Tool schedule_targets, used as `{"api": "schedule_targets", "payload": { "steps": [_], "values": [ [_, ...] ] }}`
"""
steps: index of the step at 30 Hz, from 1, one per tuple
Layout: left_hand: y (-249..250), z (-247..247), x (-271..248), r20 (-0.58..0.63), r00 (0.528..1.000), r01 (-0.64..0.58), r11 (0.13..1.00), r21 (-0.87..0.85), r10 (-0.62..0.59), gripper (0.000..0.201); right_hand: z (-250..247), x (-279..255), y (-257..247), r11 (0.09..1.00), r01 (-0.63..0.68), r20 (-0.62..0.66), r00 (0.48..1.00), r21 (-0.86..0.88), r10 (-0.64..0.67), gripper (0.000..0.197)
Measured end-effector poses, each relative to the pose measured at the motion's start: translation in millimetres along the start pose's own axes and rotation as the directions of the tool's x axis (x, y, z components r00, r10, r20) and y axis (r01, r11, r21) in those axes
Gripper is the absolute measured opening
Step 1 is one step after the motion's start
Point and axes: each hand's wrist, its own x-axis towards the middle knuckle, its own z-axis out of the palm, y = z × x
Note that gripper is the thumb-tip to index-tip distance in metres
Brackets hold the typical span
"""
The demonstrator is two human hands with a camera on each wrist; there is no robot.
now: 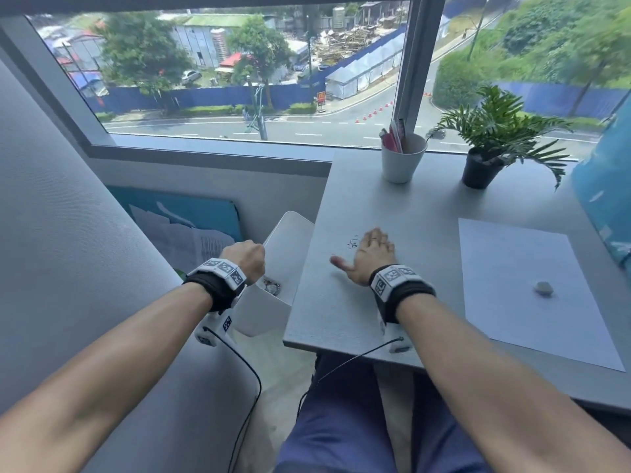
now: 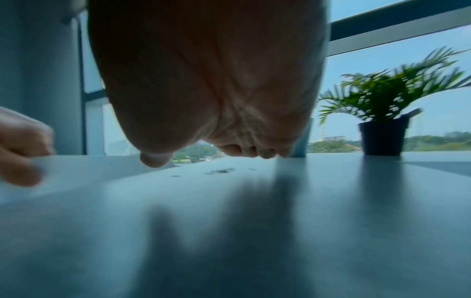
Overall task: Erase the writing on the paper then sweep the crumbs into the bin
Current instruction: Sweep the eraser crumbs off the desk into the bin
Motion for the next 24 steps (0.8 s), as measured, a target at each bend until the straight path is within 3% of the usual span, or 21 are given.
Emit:
{"api": "schedule_targets", "payload": {
  "steps": [3,6,9,13,15,18,20,22,24],
  "values": [
    [0.8,0.1,-0.4,0.004,1.000,-0.002,1.000,-0.001,0.002,0.025,5.2,-0.5,2.9,0.998,-0.064,0.074,0.995,-0.017,0.065,0.125],
    [2.2,-0.7,0.3,-0.001,1.000,-0.004,1.000,0.006,0.004,0.025,29.2,-11.6,-43.7,0.991,0.136,0.081,0.988,-0.013,-0.134,0.129],
    [3.0,-0.6,-0.6,-0.001,1.000,-0.005,1.000,0.011,0.005,0.025,46.5,-28.2,-95.0,0.940,0.341,0.150,0.931,-0.024,-0.333,0.122],
    [1.9,0.9,-0.4,0.010,1.000,0.000,1.000,0.012,0.000,0.028,34.3,-27.0,-100.6,0.889,0.454,0.095,0.889,-0.061,-0.447,0.116],
    [2.0,2.7,0.5,0.028,1.000,-0.001,1.000,0.006,0.001,0.027,19.0,-13.9,-76.2,0.915,0.396,0.044,0.918,-0.072,-0.394,0.114],
    [4.2,3.8,3.3,0.037,0.999,-0.010,1.000,0.004,0.010,0.026,-4.8,10.6,-25.4,0.982,0.179,-0.001,0.984,-0.064,-0.179,0.113],
    [5.3,3.4,5.1,0.037,0.999,-0.016,1.000,-0.002,0.016,0.025,-13.3,21.3,2.4,0.998,0.041,0.014,0.999,-0.048,-0.041,0.121],
    [5.3,2.9,5.6,0.036,0.999,-0.020,1.000,0.000,0.020,0.024,-10.1,22.9,9.6,0.998,-0.005,0.063,0.998,-0.059,0.009,0.130],
    [5.3,3.2,6.2,0.038,0.999,-0.019,1.000,-0.002,0.019,0.024,1.4,17.7,-6.3,0.996,0.049,0.096,0.995,-0.081,-0.041,0.137]
  ]
}}
